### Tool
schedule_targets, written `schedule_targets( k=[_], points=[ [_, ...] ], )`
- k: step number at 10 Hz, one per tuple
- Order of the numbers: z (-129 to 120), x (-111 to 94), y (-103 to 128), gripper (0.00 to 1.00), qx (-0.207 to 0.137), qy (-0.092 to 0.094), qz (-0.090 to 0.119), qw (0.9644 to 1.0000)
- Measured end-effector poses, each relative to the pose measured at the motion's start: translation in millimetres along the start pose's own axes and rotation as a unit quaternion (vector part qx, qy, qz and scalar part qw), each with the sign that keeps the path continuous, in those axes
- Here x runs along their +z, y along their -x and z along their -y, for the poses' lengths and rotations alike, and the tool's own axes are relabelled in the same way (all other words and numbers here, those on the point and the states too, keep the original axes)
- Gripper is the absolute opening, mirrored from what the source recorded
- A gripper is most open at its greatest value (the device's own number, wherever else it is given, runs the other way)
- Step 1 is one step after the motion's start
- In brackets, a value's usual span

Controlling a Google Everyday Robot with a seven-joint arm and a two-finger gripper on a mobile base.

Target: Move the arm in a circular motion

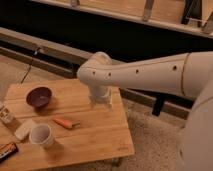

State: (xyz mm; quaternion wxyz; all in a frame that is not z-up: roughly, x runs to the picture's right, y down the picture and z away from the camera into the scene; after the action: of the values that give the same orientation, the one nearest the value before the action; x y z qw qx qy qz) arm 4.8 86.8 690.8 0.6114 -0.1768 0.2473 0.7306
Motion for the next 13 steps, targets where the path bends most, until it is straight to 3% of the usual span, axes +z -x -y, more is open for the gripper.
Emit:
schedule_targets(
  k=[2, 4, 5, 11, 13],
  points=[
    [17.3, -0.1, 29.8, 0.65, 0.015, 0.011, 0.024, 0.9995],
    [18.1, -2.1, 65.6, 0.65, 0.007, 0.012, 0.046, 0.9988],
    [14.1, -4.7, 97.3, 0.65, -0.001, 0.009, 0.058, 0.9983],
    [-49.0, -24.6, 208.3, 0.65, -0.048, -0.007, 0.079, 0.9957],
    [-90.8, -29.1, 235.4, 0.65, -0.090, -0.015, 0.083, 0.9924]
  ],
)
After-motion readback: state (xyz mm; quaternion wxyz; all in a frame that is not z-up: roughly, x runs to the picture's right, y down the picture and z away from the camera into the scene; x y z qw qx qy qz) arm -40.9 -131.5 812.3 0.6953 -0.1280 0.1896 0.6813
